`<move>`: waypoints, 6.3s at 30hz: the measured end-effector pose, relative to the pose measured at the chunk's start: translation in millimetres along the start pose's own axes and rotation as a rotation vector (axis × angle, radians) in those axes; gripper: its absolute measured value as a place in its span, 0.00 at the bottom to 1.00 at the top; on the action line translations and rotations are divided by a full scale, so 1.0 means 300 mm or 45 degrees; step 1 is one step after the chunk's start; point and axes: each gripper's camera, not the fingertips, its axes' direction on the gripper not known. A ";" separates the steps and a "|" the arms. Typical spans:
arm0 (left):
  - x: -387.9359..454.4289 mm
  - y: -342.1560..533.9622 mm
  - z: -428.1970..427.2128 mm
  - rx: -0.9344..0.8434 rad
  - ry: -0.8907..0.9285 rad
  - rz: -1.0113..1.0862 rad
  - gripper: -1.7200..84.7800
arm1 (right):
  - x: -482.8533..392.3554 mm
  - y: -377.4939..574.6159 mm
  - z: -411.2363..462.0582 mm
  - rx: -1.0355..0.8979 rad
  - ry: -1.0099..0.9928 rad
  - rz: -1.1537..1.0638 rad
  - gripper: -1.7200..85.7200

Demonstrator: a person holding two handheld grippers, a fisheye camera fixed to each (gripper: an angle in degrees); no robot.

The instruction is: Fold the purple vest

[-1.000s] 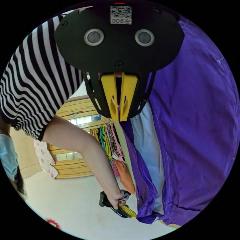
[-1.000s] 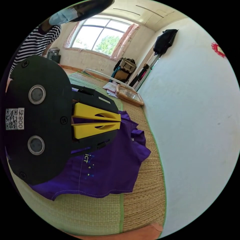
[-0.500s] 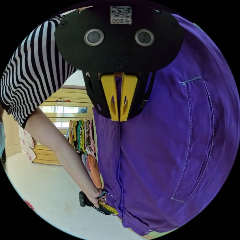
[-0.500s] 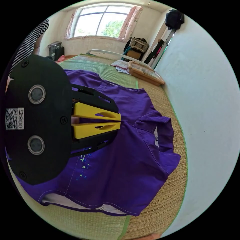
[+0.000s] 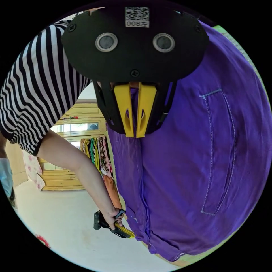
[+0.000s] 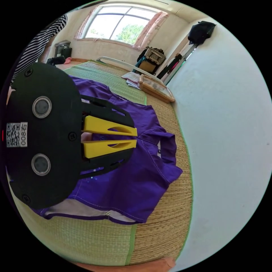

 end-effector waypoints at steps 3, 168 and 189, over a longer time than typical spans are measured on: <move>0.008 -0.036 -0.026 0.054 -0.001 0.025 0.04 | 0.033 -0.048 0.030 -0.004 0.027 0.042 0.03; 0.809 1.806 -2.593 0.330 -0.038 -0.117 0.05 | -0.034 2.497 -3.026 -0.037 -0.174 0.213 0.03; 1.067 2.097 -2.934 0.501 0.088 0.055 0.04 | -0.085 2.756 -3.417 0.144 -0.179 0.077 0.03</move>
